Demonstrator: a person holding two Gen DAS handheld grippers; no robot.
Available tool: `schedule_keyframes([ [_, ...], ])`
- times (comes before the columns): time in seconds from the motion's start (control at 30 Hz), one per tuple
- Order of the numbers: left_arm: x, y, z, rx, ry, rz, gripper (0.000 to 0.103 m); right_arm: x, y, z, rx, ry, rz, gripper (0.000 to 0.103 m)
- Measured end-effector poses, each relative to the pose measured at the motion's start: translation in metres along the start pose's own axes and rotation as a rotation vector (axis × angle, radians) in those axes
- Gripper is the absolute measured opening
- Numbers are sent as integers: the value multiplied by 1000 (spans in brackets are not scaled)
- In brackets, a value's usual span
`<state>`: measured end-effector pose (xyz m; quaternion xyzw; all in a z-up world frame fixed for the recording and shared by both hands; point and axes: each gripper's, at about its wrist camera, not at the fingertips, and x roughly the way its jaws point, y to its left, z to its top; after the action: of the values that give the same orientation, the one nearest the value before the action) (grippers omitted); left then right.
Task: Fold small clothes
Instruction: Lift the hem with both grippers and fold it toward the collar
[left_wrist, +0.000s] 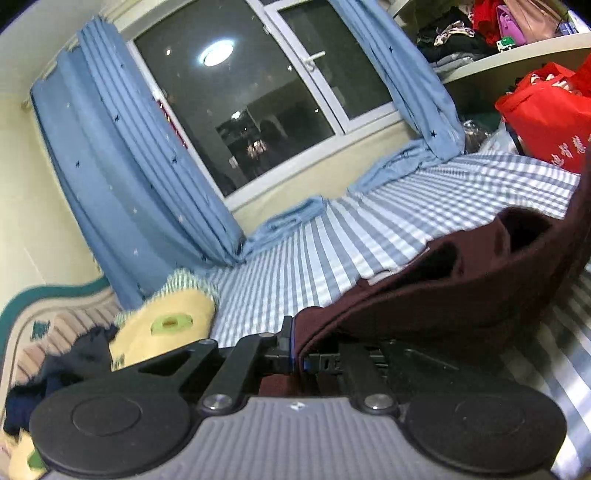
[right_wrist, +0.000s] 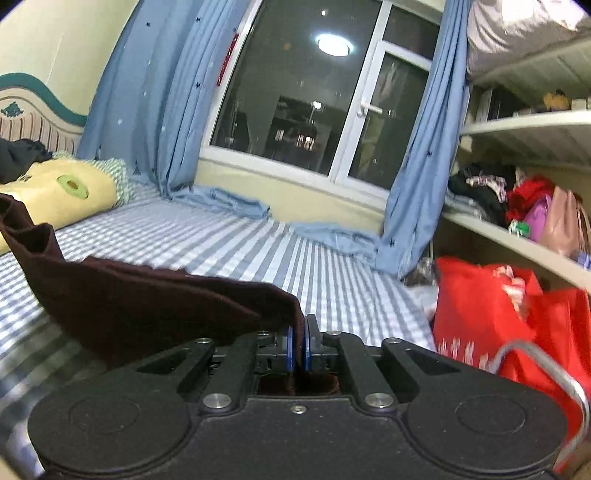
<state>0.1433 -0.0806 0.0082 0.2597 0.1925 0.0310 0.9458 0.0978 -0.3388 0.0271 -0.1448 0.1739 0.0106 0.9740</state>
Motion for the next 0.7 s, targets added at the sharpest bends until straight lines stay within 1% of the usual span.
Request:
schedule_keyframes([
  [0.13, 45, 5, 30, 15, -11, -1, 3, 52, -9, 29, 9, -30, -13, 5],
  [0.27, 101, 11, 57, 0, 23, -22, 3, 109, -14, 57, 30, -21, 7, 5],
  [0.33, 133, 12, 68, 21, 57, -39, 3, 138, -17, 69, 33, -9, 25, 5],
  [0.47, 198, 11, 81, 33, 118, -93, 3, 202, -22, 86, 64, 45, 63, 5],
  [0.6, 258, 5, 81, 43, 158, -144, 3, 267, -17, 92, 50, 121, 62, 5],
  [0.7, 305, -2, 77, 65, 193, -174, 3, 307, -9, 92, 46, 171, 51, 5],
])
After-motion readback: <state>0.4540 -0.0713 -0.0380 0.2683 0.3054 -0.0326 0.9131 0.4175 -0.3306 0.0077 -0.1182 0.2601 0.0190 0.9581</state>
